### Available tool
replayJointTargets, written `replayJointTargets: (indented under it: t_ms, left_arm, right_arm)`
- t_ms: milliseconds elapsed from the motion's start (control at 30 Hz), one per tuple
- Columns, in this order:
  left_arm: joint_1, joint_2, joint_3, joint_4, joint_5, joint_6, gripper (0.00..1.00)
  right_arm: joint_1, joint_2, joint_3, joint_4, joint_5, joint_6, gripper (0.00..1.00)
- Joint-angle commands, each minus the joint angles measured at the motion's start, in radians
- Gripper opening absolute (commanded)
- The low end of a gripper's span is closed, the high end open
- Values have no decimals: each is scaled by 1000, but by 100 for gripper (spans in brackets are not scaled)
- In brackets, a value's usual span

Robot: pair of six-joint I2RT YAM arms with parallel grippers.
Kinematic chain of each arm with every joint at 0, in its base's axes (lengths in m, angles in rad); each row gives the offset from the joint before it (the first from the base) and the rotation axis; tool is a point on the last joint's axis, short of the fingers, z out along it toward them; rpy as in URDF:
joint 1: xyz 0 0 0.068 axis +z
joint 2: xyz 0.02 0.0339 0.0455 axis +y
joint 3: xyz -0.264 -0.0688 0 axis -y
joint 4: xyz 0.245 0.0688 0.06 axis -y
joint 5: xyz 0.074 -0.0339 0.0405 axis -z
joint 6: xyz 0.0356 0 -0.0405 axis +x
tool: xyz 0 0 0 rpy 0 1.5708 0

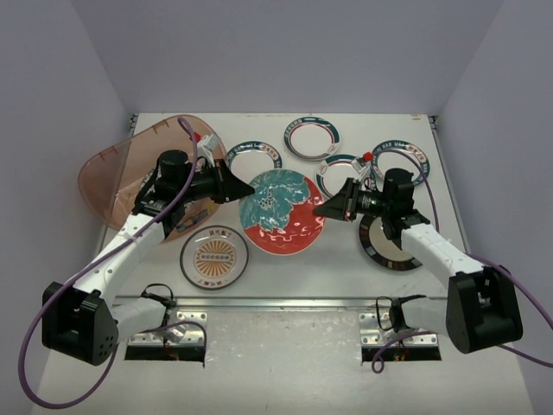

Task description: Place the plates into the plastic bin on the countertop

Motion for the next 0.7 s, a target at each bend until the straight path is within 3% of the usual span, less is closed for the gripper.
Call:
replayJointTargets:
  t_ms: [0,67,133,233,300,400,533,667]
  left_arm:
    - [-22,-23,30,123,74,-38,0]
    - [-22,-57,29,142,35,-58,0]
    - [-16,-84,39,143,-27,-86,0]
    - [-2,-87,62,139,-56,-130,0]
    - [50,-93,75,138,-66,-168,0]
    - [144,-107,100,114,-72,-221,0]
    - [321,-135,161,77,-66,-266,0]
    - [421,-150,171,70,-94,-310,0]
  right_arm:
    - [12,-4,94,179,-68,62,23]
    - [12,0,91,178,-61,61,53]
    - [9,13,86,180,-58,62,65]
    - [6,22,89,178,-60,65,74]
    - [-4,24,88,159,-53,62,95]
    - [-53,14,83,86,-28,36,99]
    - [-79,-15,136,-206,110,-140,99]
    - [-82,-12,145,-242,113,-161,99]
